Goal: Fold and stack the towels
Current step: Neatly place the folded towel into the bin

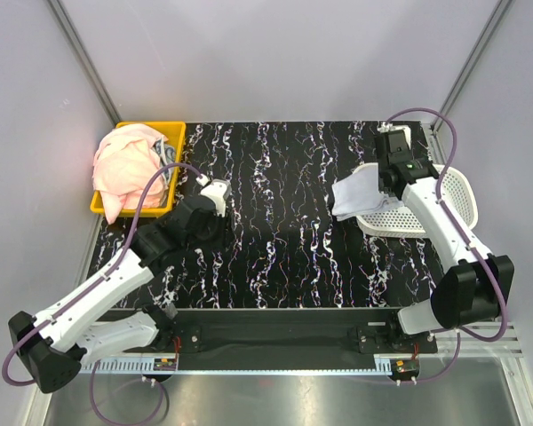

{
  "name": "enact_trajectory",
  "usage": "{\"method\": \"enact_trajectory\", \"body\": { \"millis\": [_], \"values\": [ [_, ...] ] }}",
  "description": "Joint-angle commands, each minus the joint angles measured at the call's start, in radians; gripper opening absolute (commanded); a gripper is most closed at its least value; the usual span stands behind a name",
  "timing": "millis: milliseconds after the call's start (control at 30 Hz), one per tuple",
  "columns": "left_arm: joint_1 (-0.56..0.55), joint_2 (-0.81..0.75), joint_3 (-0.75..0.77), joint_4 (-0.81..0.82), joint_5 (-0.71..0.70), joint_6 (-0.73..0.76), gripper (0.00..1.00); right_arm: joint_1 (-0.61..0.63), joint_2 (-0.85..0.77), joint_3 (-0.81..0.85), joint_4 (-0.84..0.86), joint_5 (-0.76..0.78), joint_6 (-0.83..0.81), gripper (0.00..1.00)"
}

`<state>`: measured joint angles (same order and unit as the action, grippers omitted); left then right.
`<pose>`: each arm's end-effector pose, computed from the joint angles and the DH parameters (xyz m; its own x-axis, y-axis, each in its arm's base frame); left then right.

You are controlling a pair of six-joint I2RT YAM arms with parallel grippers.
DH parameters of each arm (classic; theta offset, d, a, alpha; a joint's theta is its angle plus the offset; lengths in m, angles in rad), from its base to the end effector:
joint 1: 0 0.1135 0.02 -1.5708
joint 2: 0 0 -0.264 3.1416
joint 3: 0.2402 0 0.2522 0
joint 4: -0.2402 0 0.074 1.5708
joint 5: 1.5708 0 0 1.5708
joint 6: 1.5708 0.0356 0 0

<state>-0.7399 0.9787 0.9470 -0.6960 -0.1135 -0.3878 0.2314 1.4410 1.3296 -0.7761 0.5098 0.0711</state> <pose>0.1512 -0.1326 0.3120 -0.6845 0.1161 -0.7197 0.3766 0.9017 -0.2126 0.2982 0.0524 0.3262 -0.7458 -0.1120 -0.6566 0.1531 0.9305 -0.3326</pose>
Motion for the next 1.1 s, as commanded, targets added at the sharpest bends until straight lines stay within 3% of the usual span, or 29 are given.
{"method": "enact_trajectory", "body": {
  "millis": [0,367,1067],
  "values": [
    [0.004,-0.025,-0.014,0.041,0.028,0.024,0.31,-0.053,-0.027,-0.012,0.066,-0.04,-0.04,0.0],
    [0.004,-0.037,-0.034,0.044,0.038,0.024,0.31,-0.194,0.064,-0.032,0.136,-0.051,-0.068,0.0],
    [0.004,-0.014,-0.043,0.059,0.1,0.027,0.31,-0.267,0.306,0.029,0.121,0.076,-0.088,0.0]
  ]
}}
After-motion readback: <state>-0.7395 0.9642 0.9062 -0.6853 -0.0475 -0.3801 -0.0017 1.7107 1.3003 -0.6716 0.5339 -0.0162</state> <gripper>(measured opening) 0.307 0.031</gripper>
